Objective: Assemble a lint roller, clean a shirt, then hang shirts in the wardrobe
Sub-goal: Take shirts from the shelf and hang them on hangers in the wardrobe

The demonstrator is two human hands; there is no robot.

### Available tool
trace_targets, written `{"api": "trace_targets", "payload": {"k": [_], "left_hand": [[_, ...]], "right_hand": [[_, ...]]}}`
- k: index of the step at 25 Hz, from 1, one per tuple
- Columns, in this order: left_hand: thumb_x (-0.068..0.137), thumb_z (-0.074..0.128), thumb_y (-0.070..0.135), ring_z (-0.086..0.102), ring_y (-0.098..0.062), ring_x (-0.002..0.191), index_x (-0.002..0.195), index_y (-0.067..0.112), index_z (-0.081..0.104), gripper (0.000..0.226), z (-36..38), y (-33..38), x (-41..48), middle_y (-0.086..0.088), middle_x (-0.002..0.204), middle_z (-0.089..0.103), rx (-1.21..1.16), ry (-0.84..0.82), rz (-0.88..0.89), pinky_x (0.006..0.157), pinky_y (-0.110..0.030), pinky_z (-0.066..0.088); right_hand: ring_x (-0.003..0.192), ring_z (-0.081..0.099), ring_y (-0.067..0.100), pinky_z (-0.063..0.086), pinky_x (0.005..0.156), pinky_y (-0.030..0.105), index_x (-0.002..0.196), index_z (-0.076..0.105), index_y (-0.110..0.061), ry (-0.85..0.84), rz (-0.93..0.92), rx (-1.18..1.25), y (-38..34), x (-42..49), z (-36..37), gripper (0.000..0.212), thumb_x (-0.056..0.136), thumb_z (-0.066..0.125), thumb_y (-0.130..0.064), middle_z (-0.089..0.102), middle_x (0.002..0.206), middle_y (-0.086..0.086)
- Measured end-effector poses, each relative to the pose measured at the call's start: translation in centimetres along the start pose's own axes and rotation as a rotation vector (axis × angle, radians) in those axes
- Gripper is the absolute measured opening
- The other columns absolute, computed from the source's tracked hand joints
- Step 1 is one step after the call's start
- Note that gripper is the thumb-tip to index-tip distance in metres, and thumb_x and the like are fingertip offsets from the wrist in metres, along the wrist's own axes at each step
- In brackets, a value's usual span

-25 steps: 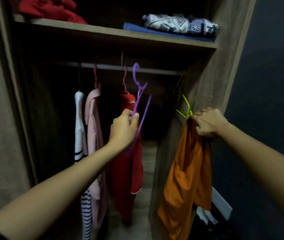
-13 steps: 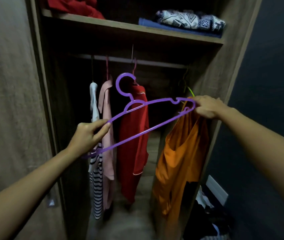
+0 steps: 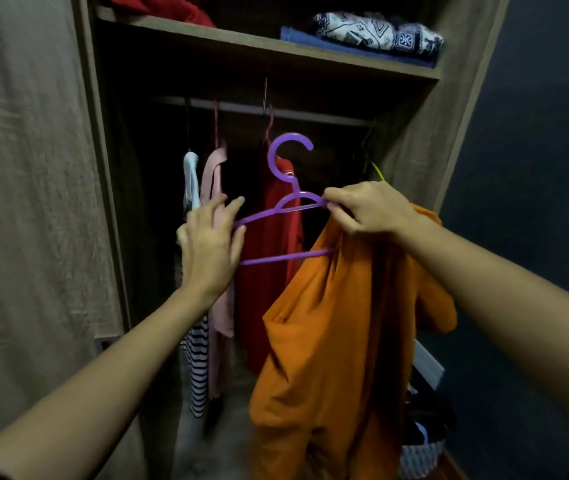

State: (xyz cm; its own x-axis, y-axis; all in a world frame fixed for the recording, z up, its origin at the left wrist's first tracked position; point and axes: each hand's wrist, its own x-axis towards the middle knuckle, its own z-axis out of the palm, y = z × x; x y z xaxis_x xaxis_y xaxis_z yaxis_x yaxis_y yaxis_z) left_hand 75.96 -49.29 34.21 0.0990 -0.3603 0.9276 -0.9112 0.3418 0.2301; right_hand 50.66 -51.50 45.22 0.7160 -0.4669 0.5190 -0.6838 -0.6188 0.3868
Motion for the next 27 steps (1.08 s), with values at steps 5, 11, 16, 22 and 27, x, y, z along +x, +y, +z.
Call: {"api": "trace_targets", "payload": {"k": [5, 11, 16, 22, 27], "left_hand": [[0.093, 0.037, 0.051, 0.045, -0.023, 0.091, 0.104, 0.022, 0.061, 0.04, 1.6, 3.2, -7.9, -0.006, 0.105, 0.042, -0.146, -0.158, 0.419, 0.072, -0.038, 0.043], [0.085, 0.05, 0.053, 0.04, -0.026, 0.117, 0.098, 0.028, 0.063, 0.031, 3.2, 0.4, -9.4, -0.008, 0.131, 0.036, -0.328, -0.761, 0.268, 0.097, -0.048, 0.042], [0.077, 0.054, 0.044, 0.024, -0.028, 0.131, 0.123, 0.044, 0.038, 0.048, 3.8, 3.9, -8.0, -0.001, 0.151, 0.01, -0.428, -0.805, 0.228, 0.103, -0.046, 0.029], [0.058, 0.051, 0.06, 0.017, -0.022, 0.134, 0.114, 0.033, 0.056, 0.062, 4.5, 1.5, -7.0, -0.003, 0.151, 0.017, -0.206, -0.972, 0.129, 0.104, -0.052, 0.029], [0.082, 0.039, 0.07, 0.049, -0.022, 0.114, 0.113, 0.02, 0.055, 0.061, 2.0, -7.8, -6.6, -0.008, 0.12, 0.05, -0.222, -0.806, 0.122, 0.098, -0.038, 0.042]], "right_hand": [[0.068, 0.064, 0.035, 0.052, 0.052, 0.044, 0.089, 0.057, -0.013, 0.136, -0.043, 0.063, -1.5, 0.4, -0.8, 0.036, 0.084, 0.03, -0.036, 0.066, 0.073, 0.011], [0.062, 0.063, 0.03, 0.047, 0.051, 0.036, 0.084, 0.06, -0.007, 0.167, -0.082, 0.093, -0.5, -0.9, -2.6, 0.035, 0.085, 0.033, -0.03, 0.063, 0.067, 0.011], [0.06, 0.06, 0.028, 0.048, 0.051, 0.038, 0.082, 0.059, -0.006, 0.203, -0.093, 0.13, -1.4, -0.5, -2.9, 0.033, 0.086, 0.034, -0.028, 0.061, 0.065, 0.01], [0.056, 0.058, 0.026, 0.044, 0.05, 0.034, 0.079, 0.057, -0.006, 0.193, -0.108, 0.114, -0.7, -1.5, -4.0, 0.031, 0.087, 0.035, -0.025, 0.059, 0.062, 0.01], [0.055, 0.062, 0.03, 0.047, 0.046, 0.031, 0.084, 0.06, -0.008, 0.122, -0.013, -0.013, 3.1, -5.9, -3.1, 0.033, 0.088, 0.035, -0.028, 0.064, 0.065, 0.012]]}}
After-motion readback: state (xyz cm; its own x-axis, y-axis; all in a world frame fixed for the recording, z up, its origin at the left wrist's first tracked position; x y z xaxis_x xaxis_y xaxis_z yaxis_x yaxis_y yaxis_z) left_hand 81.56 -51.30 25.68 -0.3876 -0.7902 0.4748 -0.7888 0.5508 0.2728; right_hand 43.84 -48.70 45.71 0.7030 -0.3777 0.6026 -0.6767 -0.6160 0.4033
